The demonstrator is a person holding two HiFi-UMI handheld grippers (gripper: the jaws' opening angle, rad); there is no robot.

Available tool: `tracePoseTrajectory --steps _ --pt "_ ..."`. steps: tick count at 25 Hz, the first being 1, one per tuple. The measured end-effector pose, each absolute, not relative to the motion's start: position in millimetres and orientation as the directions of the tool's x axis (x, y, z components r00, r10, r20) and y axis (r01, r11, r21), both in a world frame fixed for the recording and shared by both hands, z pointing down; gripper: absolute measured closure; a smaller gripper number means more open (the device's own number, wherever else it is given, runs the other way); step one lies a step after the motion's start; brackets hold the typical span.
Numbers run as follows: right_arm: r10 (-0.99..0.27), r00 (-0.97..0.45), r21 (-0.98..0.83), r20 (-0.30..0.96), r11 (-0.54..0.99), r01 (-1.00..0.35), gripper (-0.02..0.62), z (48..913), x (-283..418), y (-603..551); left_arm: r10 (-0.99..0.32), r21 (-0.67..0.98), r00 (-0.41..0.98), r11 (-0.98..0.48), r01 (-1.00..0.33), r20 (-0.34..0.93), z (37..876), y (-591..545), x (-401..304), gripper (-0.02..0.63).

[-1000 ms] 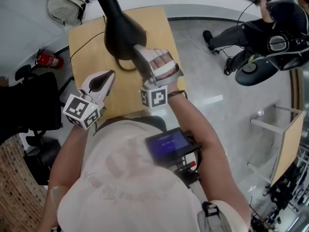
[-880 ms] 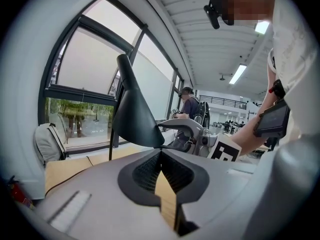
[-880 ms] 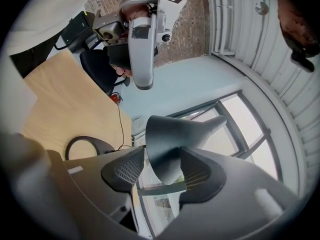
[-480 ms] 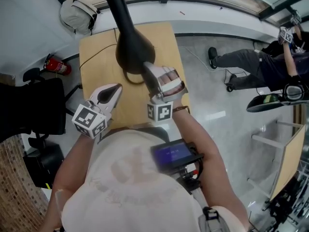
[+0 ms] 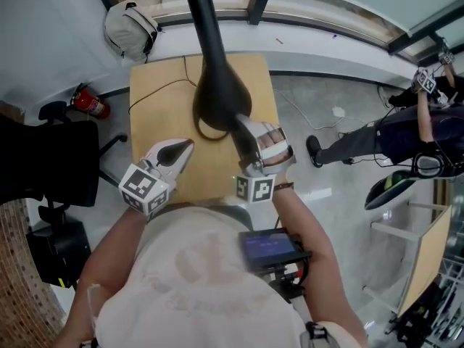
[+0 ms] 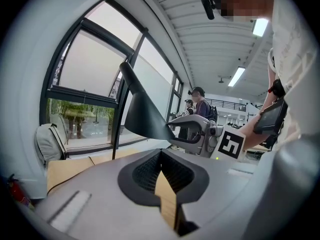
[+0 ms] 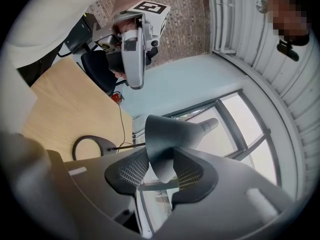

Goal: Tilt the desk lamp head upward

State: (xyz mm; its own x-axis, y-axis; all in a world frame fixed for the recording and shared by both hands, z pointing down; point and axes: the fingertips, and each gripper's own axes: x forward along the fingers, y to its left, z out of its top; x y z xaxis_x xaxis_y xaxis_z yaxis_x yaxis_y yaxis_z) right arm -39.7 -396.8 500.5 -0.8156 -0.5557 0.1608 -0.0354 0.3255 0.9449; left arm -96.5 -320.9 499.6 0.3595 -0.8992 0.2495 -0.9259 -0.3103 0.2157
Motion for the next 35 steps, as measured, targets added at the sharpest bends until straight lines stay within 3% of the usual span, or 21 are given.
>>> tracePoseTrajectory --steps 35 --pt "-0.615 -0.781 0.963 0.109 0.261 -0.072 0.543 388.3 17.7 -369.8 -0.911 0.193 0.381 -0.349 -0.917 0.160 471.2 -293.9 -99.0 0.606"
